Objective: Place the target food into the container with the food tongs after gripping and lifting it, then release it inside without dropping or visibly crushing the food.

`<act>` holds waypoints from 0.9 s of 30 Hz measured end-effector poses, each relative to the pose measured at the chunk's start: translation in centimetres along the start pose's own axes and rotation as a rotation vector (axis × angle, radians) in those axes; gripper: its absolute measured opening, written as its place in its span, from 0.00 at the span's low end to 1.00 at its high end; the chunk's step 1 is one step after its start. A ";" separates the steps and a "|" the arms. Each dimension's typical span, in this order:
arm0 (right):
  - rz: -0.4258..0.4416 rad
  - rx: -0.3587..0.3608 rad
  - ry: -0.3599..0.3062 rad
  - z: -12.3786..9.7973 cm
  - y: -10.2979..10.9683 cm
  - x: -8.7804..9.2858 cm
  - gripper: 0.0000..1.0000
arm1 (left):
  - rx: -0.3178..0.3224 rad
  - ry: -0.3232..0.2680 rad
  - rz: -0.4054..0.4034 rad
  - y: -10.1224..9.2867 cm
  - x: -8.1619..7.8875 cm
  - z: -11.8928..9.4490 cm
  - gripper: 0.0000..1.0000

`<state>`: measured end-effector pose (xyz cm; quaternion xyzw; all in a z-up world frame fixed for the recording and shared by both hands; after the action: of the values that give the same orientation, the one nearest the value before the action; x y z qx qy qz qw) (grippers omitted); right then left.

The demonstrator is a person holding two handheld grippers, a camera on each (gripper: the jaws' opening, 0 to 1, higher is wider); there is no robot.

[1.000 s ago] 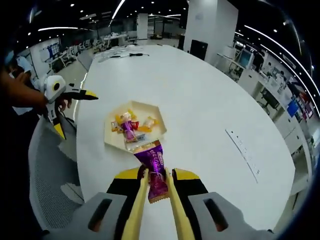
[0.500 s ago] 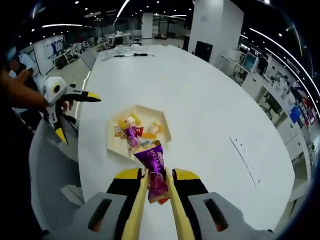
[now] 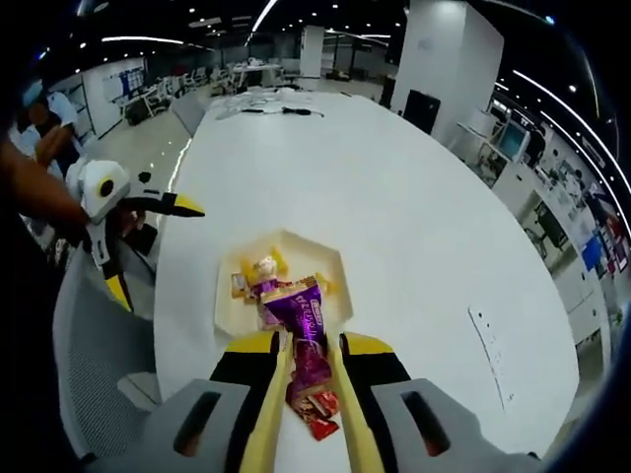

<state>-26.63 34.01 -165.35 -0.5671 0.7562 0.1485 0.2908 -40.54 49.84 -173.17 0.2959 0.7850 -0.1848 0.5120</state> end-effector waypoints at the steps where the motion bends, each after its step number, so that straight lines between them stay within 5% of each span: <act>1: -0.006 -0.003 -0.003 0.4 0.1 -0.5 0.23 | -0.001 -0.001 -0.002 0.0 0.0 0.0 0.99; 15: -0.092 -0.050 -0.006 4.7 0.6 -6.6 0.23 | 0.023 0.011 0.002 -0.4 0.2 0.3 0.99; 27: -0.120 -0.069 -0.035 5.8 0.4 -8.5 0.26 | 0.020 0.014 -0.011 -0.2 0.4 0.4 0.99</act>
<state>-23.88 43.91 -164.80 -0.6185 0.7099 0.1667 0.2928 -40.53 49.56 -173.65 0.2979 0.7884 -0.1935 0.5023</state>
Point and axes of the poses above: the point that each gripper's makers call its tool centre point, and the gripper's own axes: z roughly forward along the fingers, y roughly to its left, x roughly out of its underside, the point moved 3 cm from there along -z, roughly backward along the fingers, and after that the axes turned 2 degrees about y, right-handed, at the moved point
